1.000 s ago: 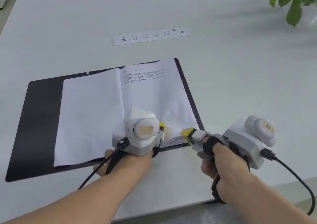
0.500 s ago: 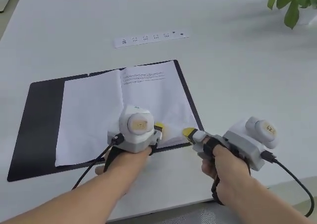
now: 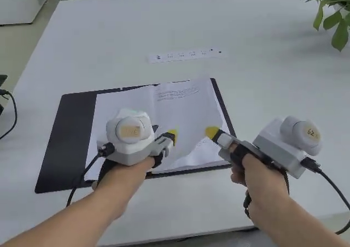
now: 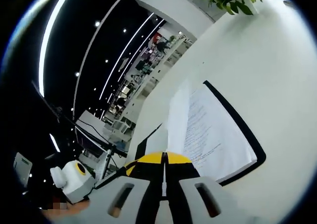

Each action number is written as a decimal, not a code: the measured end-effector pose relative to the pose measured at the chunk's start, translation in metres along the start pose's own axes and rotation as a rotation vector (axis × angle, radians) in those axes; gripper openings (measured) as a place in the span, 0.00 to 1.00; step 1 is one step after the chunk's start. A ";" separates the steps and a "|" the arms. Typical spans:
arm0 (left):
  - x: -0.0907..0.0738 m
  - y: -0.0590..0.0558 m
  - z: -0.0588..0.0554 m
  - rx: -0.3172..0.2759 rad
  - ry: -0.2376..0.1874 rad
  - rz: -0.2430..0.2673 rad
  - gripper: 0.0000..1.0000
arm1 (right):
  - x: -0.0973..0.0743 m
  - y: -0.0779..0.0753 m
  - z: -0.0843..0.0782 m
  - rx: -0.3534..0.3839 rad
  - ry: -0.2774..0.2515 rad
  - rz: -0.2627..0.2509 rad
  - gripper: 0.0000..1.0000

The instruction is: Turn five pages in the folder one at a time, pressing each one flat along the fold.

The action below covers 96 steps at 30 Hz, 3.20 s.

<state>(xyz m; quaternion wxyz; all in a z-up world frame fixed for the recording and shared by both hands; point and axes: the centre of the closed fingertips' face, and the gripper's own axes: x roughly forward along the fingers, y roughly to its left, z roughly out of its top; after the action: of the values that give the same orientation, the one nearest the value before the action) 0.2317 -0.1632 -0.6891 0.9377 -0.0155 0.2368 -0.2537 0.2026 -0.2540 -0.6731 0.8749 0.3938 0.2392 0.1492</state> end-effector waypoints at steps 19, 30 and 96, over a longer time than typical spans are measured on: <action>-0.104 0.087 -0.006 -0.043 -0.061 0.139 0.29 | 0.035 0.091 -0.044 -0.206 0.088 0.140 0.00; -0.145 0.123 -0.001 -0.053 -0.095 0.208 0.29 | 0.062 0.119 -0.088 -0.327 0.192 0.182 0.00; -0.168 0.155 -0.060 -0.131 0.061 0.252 0.28 | 0.134 0.077 -0.231 -0.481 0.574 0.171 0.13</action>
<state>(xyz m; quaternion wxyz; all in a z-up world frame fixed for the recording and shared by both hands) 0.1498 0.0585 -0.6922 0.9515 -0.0393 0.2812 -0.1182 0.1857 -0.0009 -0.7881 0.8242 0.1380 0.3987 0.3778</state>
